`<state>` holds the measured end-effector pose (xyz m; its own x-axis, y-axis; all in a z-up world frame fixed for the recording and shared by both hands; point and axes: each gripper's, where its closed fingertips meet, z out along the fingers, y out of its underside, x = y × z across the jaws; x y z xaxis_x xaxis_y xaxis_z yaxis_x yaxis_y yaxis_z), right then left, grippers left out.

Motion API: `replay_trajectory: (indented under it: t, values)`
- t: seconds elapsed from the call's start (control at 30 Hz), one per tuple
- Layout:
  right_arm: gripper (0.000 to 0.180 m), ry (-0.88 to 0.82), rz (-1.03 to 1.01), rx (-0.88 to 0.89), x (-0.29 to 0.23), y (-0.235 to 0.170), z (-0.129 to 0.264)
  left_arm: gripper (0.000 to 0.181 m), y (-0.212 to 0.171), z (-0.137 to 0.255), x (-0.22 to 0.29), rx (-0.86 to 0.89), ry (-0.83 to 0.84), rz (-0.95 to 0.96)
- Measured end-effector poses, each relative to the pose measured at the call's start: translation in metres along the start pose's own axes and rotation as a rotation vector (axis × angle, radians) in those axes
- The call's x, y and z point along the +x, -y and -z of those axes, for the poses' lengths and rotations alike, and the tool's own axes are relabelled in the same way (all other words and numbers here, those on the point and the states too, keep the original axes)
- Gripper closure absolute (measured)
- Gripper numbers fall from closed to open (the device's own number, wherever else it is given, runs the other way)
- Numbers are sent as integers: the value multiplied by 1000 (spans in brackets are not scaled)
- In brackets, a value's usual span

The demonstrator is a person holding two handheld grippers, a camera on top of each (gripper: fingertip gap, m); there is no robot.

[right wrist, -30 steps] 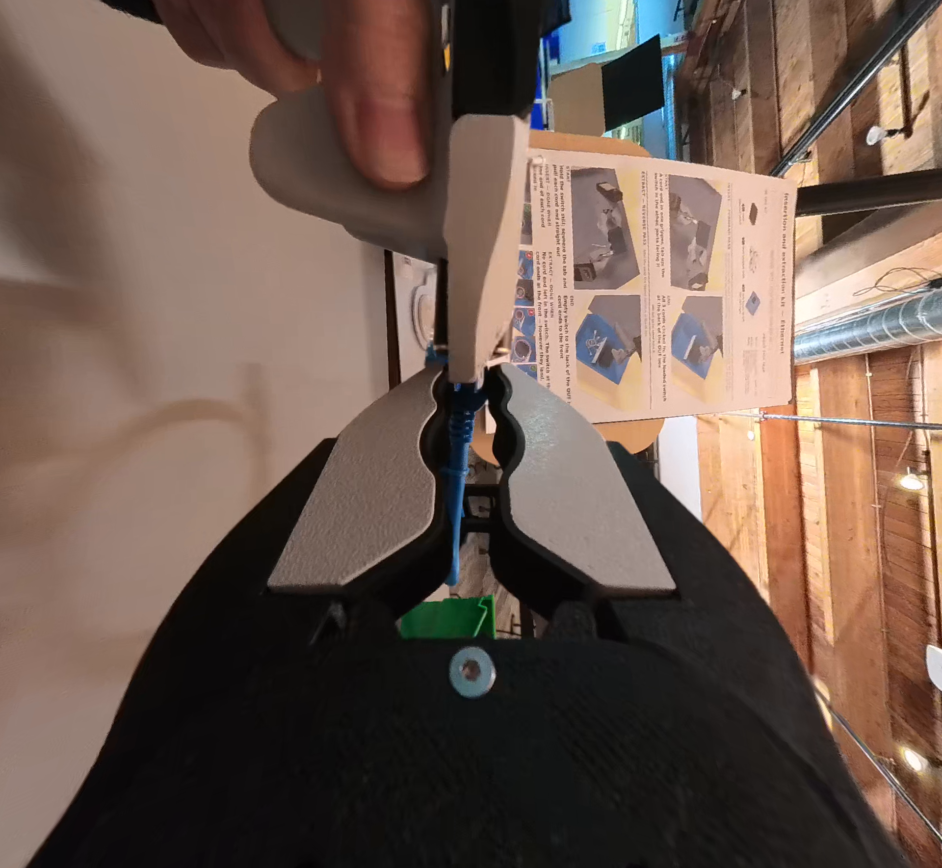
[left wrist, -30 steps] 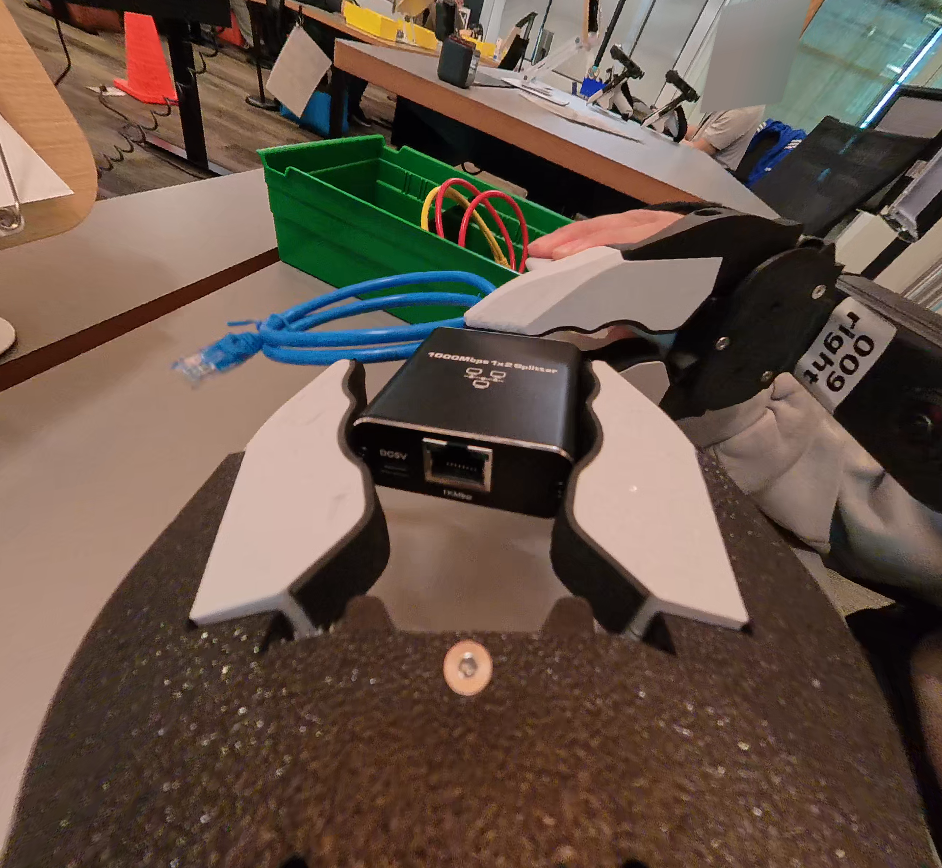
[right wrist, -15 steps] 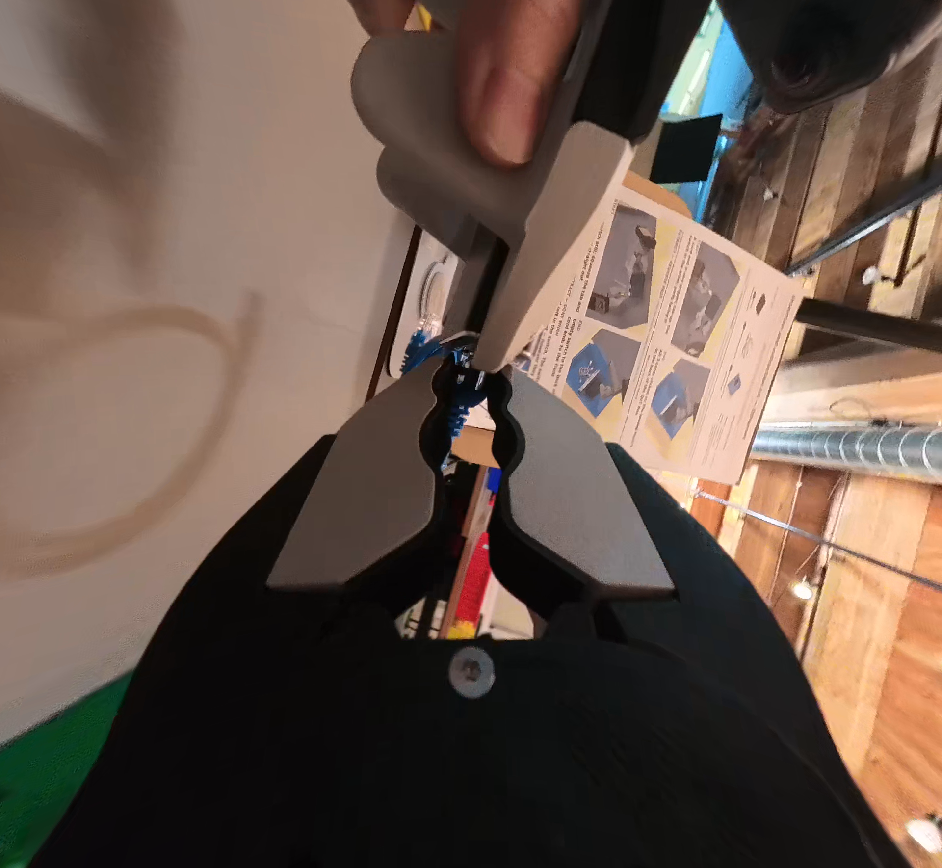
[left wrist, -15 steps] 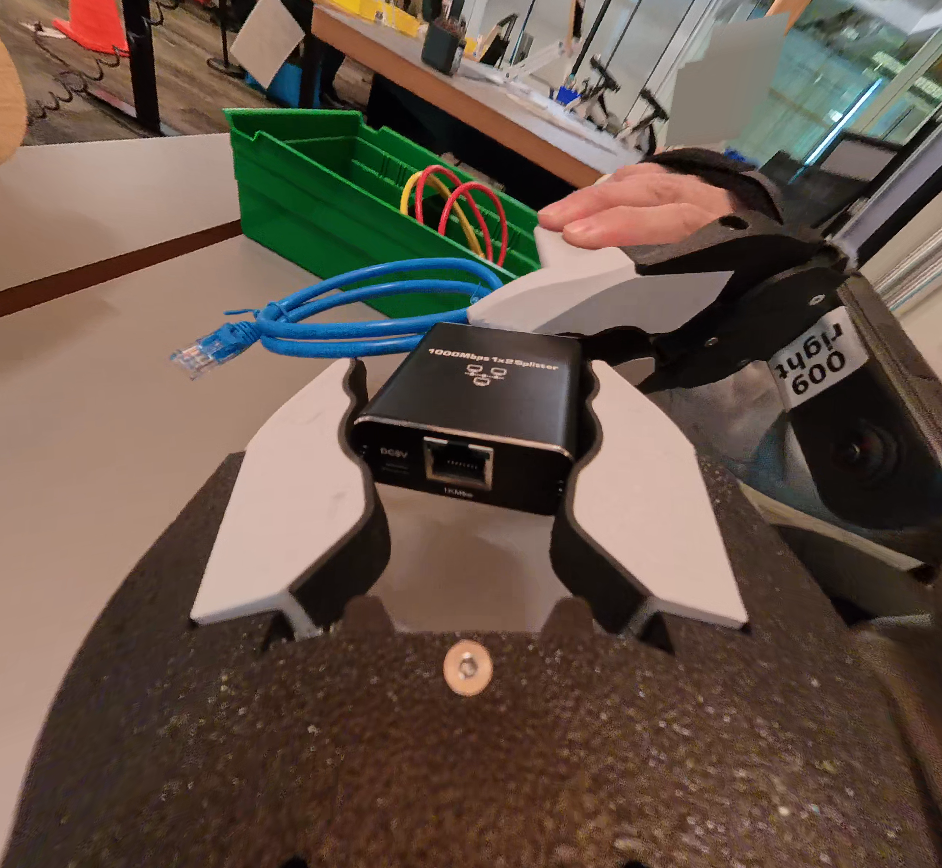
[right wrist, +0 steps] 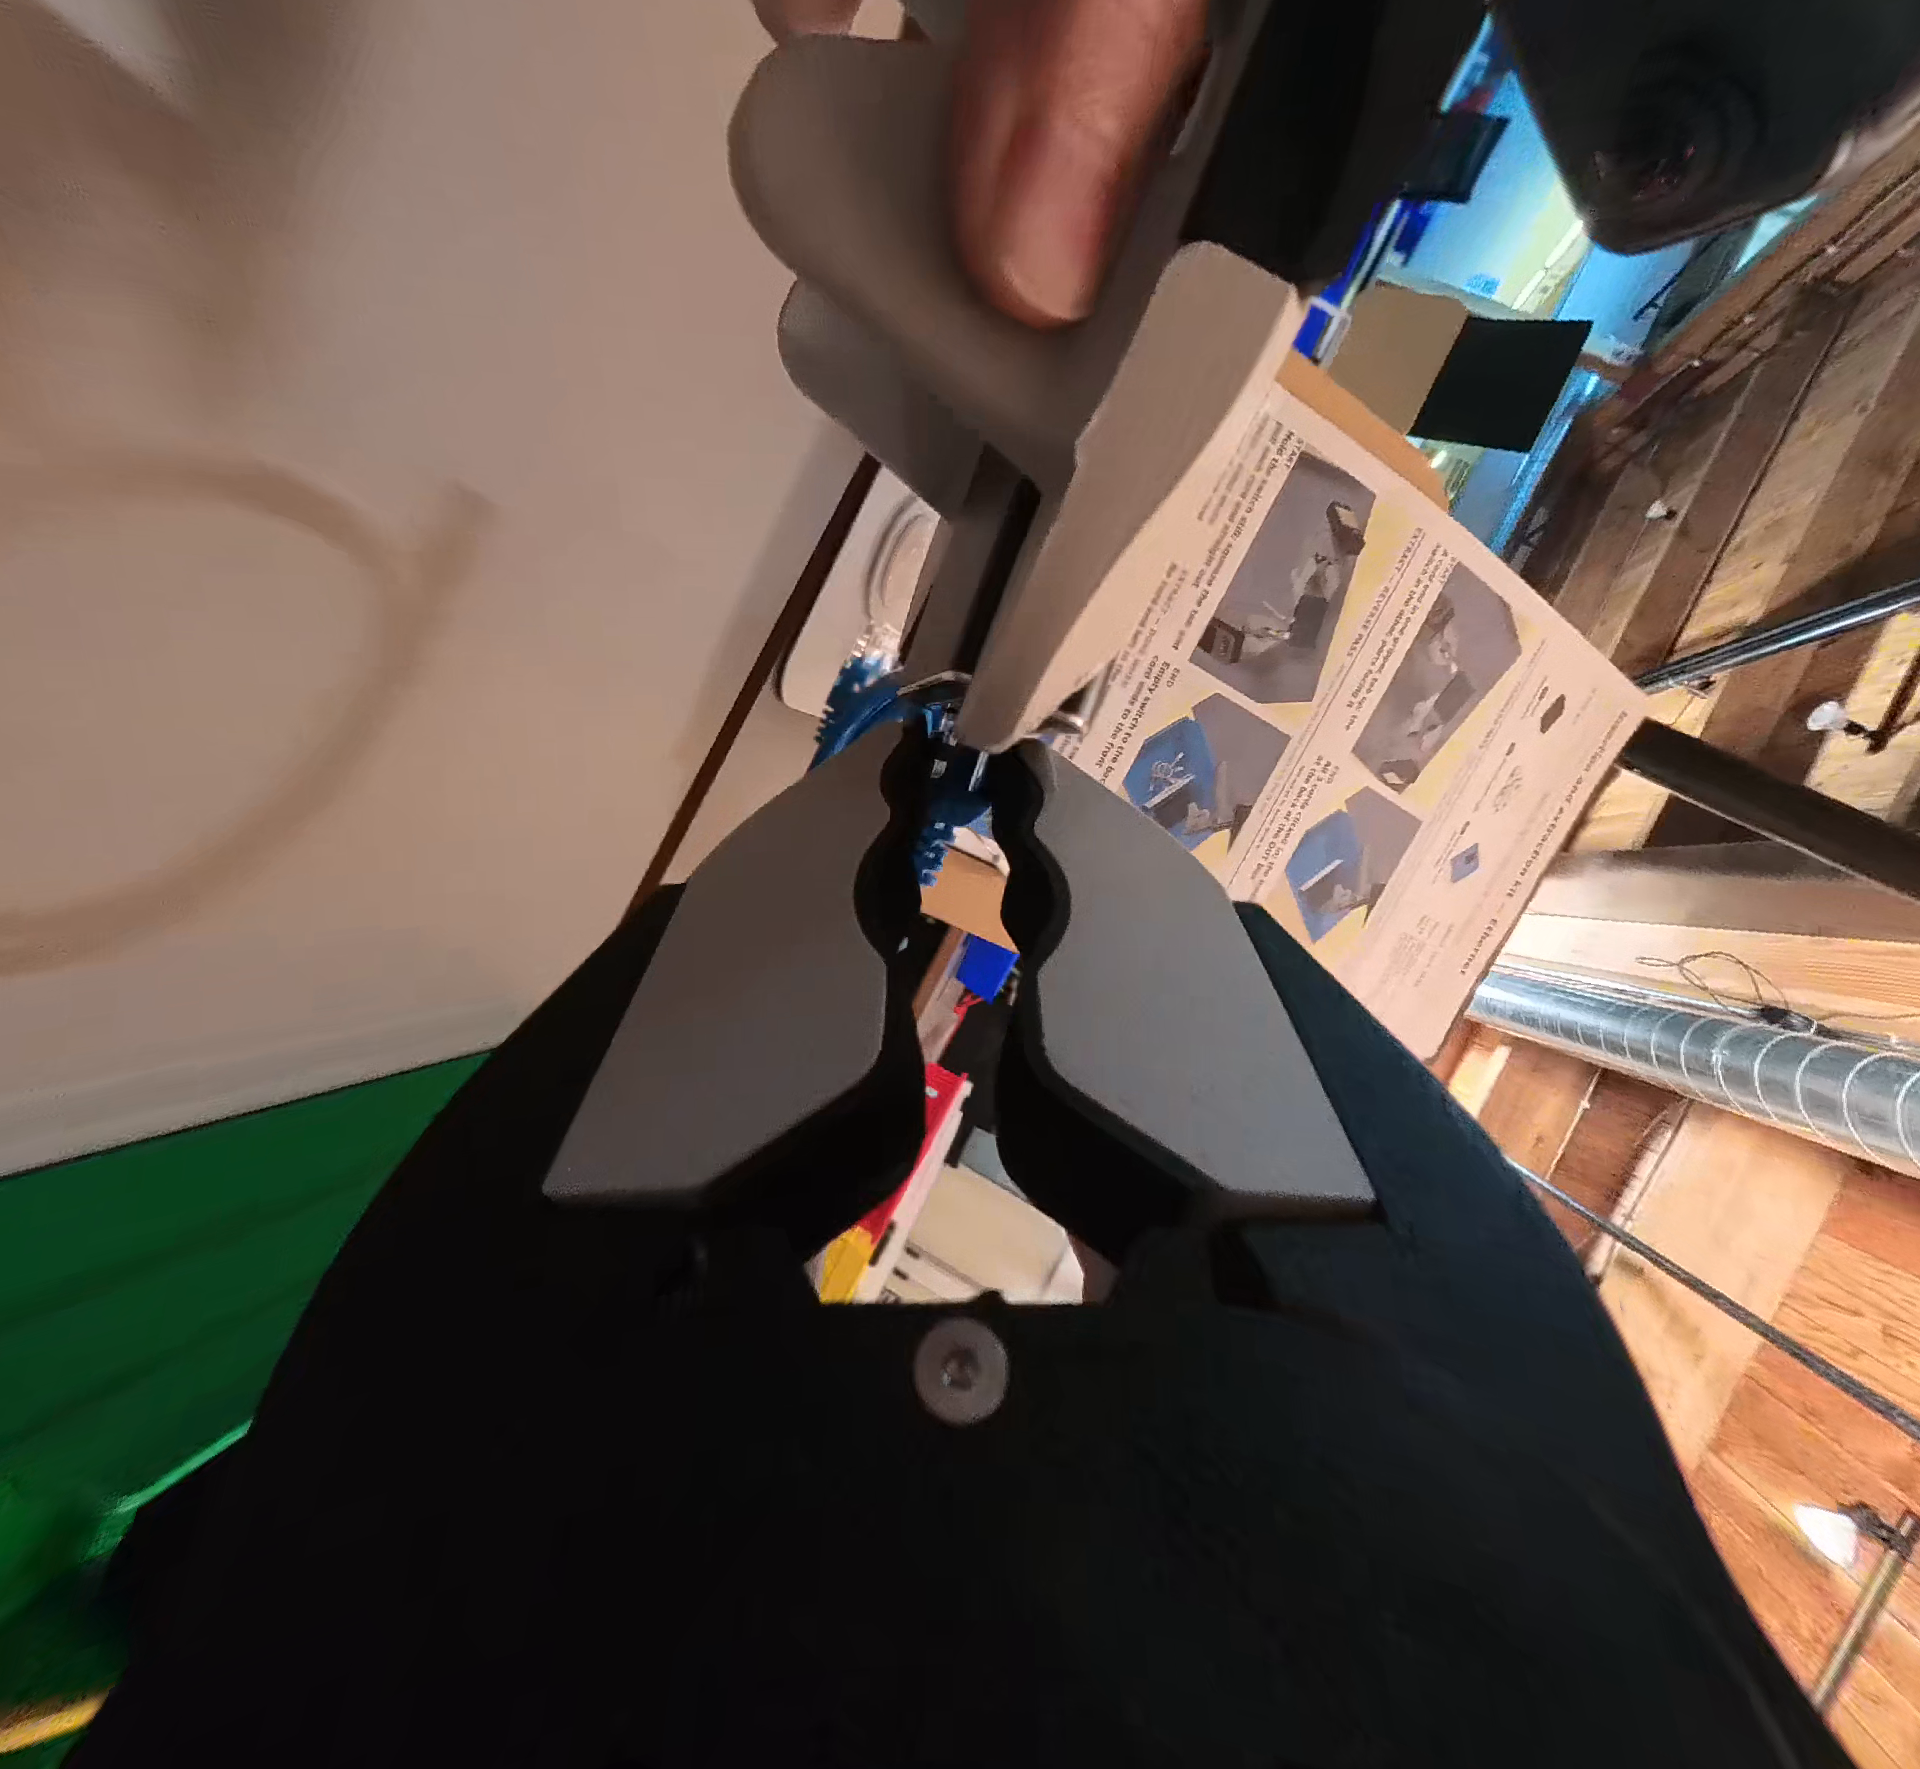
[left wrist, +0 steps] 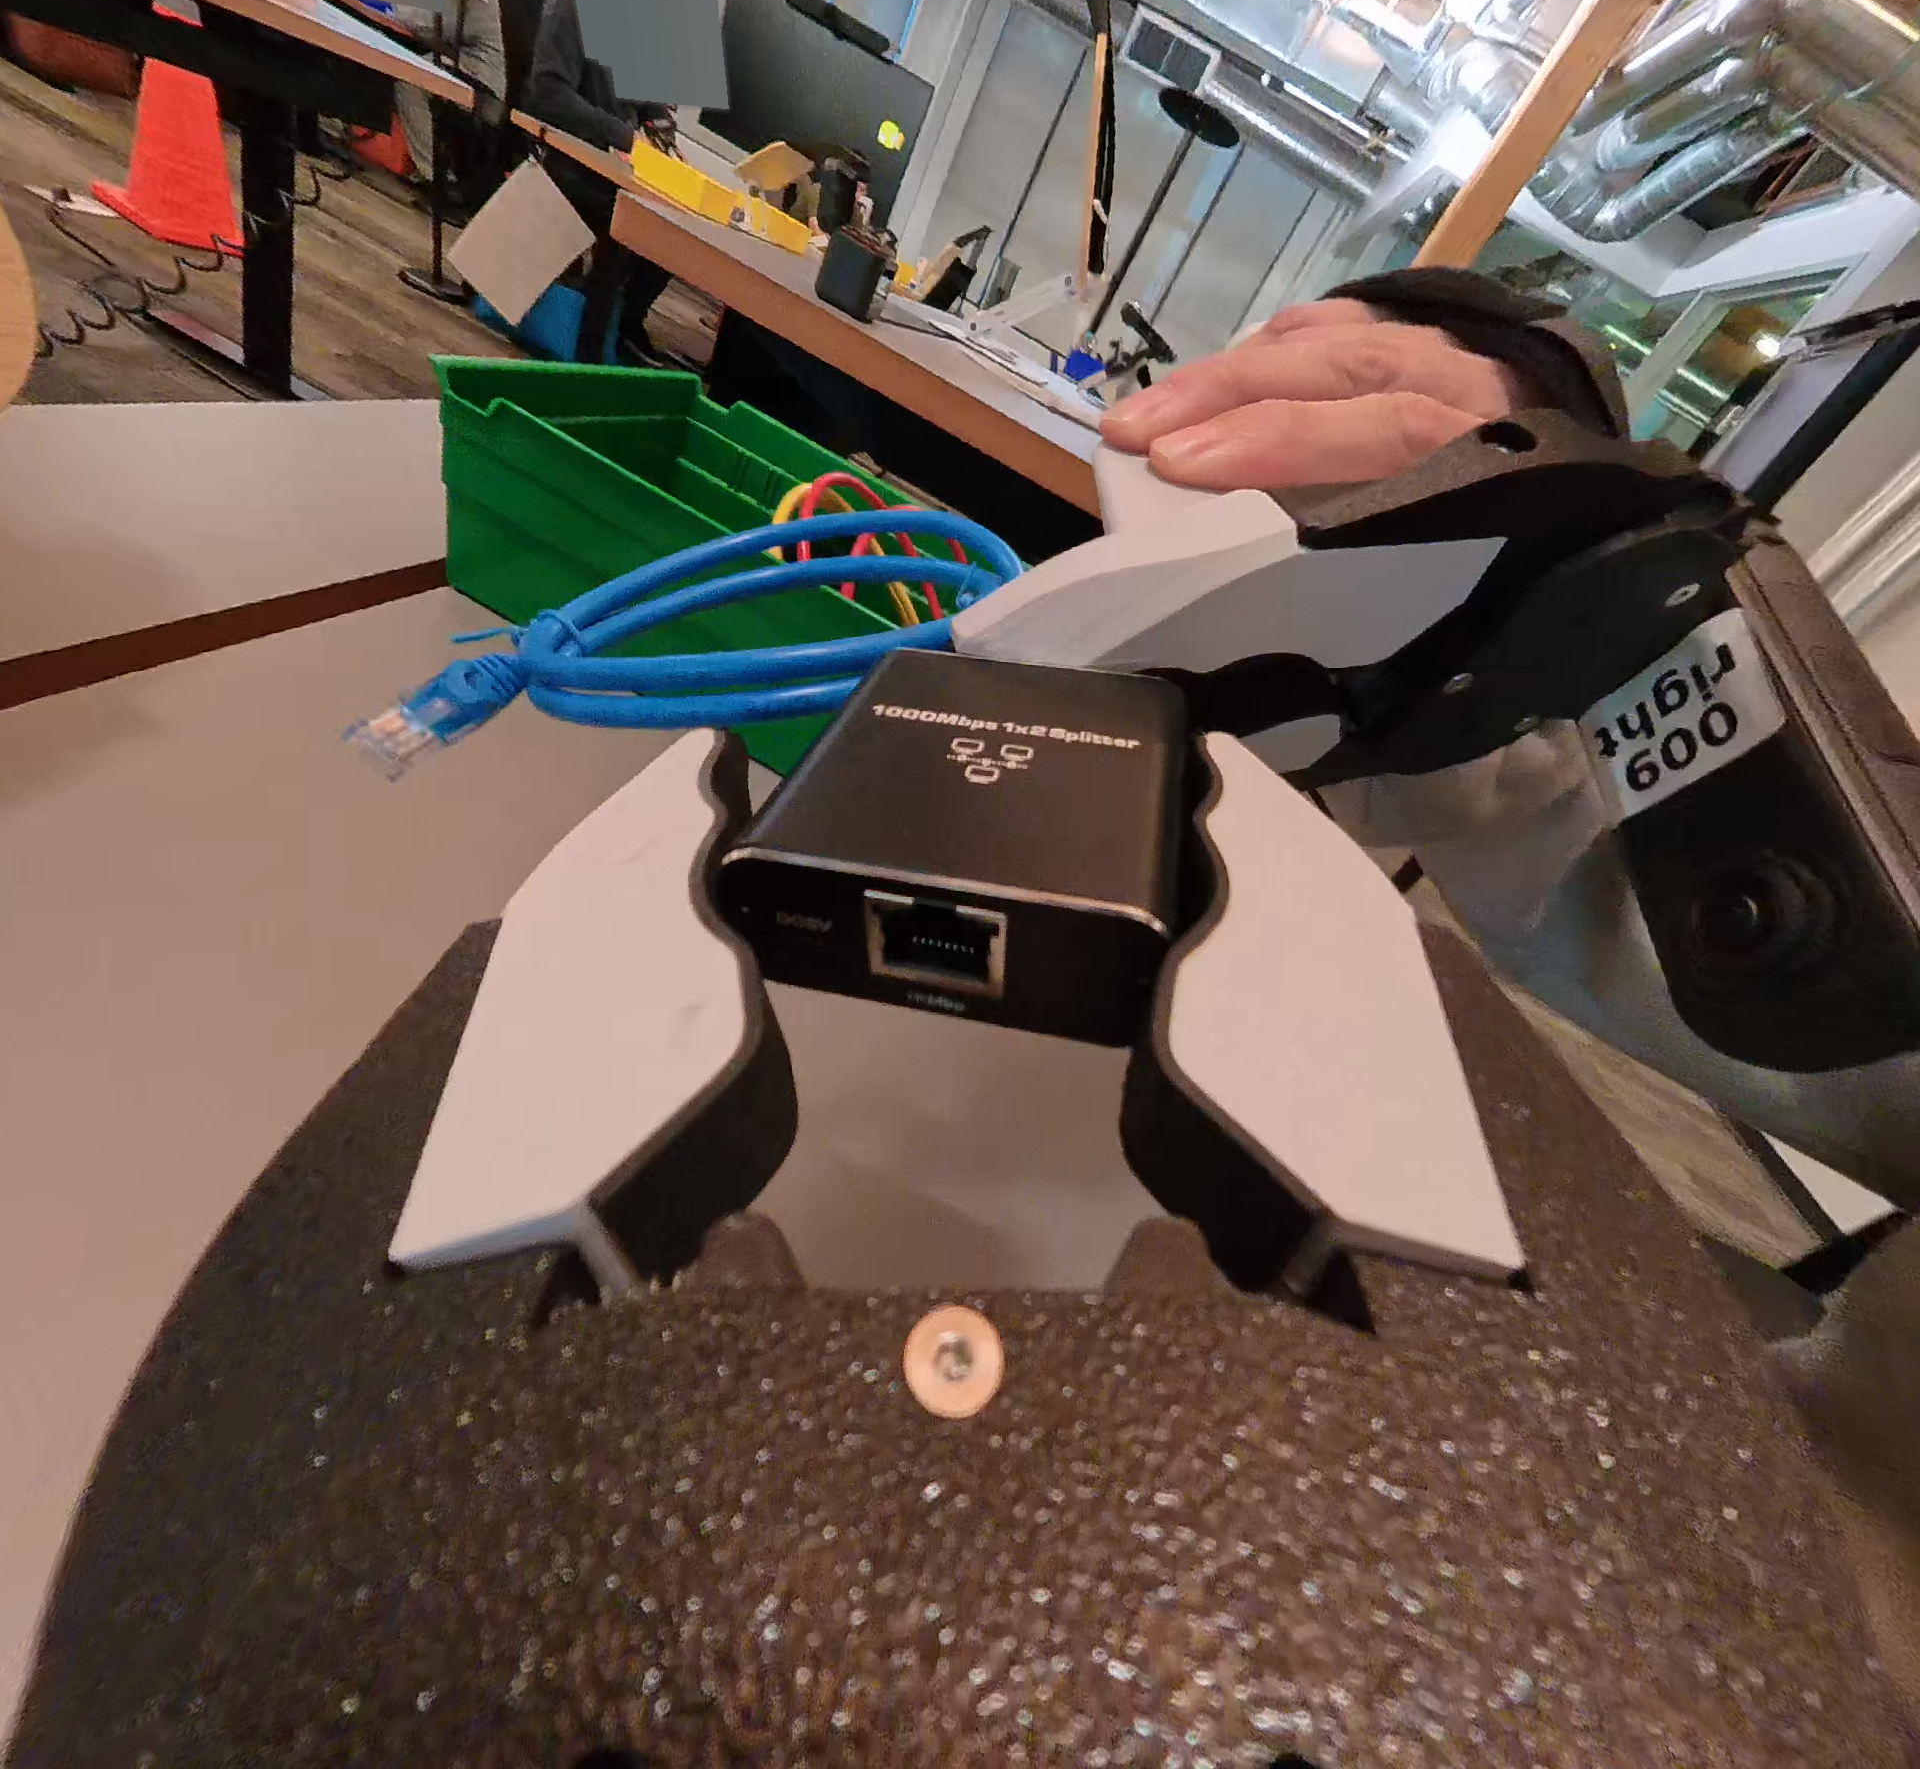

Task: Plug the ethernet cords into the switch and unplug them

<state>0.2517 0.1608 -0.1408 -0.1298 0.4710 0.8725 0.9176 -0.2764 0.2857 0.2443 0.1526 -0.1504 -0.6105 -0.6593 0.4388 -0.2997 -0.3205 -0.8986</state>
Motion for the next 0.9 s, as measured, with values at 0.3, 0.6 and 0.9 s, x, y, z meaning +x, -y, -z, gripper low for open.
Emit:
replay_trajectory:
  t: [0.3,0.6,0.9]
  values:
    - [166,56,45,-33,0,-1,-3,102,1,1,-3,8,12,11]
    - [166,81,73,-31,-2,-1,-2,102,0,0,-1,41,-48,82]
    - [166,84,98,-27,0,-2,-1,102,1,-1,-1,64,-66,107]
